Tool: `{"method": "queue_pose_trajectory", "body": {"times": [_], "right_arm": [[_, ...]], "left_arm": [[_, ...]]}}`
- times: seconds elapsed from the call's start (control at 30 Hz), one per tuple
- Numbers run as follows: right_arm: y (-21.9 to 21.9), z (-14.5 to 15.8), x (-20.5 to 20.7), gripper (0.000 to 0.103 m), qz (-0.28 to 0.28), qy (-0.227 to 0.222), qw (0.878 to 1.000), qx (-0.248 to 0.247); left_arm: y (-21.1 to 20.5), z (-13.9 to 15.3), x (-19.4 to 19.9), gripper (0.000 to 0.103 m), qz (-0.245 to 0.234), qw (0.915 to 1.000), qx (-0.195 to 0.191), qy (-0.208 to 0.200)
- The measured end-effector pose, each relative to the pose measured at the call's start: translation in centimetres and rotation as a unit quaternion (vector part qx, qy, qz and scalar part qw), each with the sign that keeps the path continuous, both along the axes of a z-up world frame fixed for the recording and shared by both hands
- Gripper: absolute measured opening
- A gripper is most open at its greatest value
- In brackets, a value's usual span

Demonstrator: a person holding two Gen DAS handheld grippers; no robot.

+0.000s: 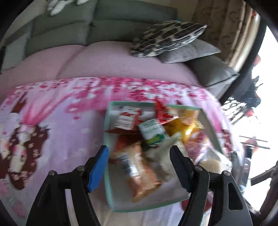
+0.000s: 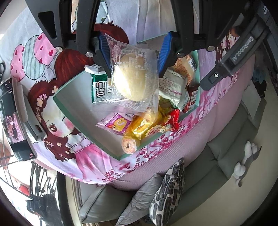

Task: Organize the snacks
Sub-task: 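Open both tools to drop the packet and bun into the tray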

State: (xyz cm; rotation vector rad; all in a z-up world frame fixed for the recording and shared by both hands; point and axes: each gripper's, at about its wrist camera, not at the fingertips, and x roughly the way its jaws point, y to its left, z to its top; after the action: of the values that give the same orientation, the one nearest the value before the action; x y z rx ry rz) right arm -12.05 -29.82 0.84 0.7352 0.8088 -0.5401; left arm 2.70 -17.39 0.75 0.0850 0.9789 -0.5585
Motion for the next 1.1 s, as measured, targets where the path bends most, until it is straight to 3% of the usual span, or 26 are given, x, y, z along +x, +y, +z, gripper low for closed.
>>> {"method": "queue_pose_trajectory", "body": {"times": [0.13, 0.4, 0.77, 0.87, 0.93, 1.0, 1.1], "right_arm": [[0.4, -0.2, 0.4, 0.054, 0.014, 0.005, 1.000, 0.000], [1.3, -1.1, 1.7, 0.055, 0.049, 0.030, 0.998, 0.003], [1.4, -1.1, 1.8, 0.075, 0.056, 0.027, 0.998, -0.006], [1.6, -0.9, 2.0, 0.080, 0.060, 0.022, 0.998, -0.014], [1.6, -0.8, 2.0, 0.087, 0.061, 0.020, 0.998, -0.018], [1.6, -0.7, 2.0, 0.101, 0.060, 0.019, 0.998, -0.024], [1.7, -0.4, 2.0, 0.103, 0.059, 0.012, 0.998, -0.030]], "left_arm": [[1.2, -1.0, 0.9, 0.074, 0.037, 0.9987, 0.035, 0.010], [3.8, -3.2, 2.4, 0.081, 0.086, 0.9937, 0.035, 0.063], [4.0, -4.1, 2.5, 0.085, 0.095, 0.9916, 0.053, 0.069], [4.0, -4.3, 2.6, 0.097, 0.096, 0.9912, 0.060, 0.068], [4.0, -4.3, 2.6, 0.098, 0.096, 0.9913, 0.063, 0.065], [3.9, -4.4, 2.5, 0.098, 0.094, 0.9914, 0.068, 0.061], [3.8, -4.5, 2.4, 0.101, 0.094, 0.9910, 0.078, 0.055]]}}
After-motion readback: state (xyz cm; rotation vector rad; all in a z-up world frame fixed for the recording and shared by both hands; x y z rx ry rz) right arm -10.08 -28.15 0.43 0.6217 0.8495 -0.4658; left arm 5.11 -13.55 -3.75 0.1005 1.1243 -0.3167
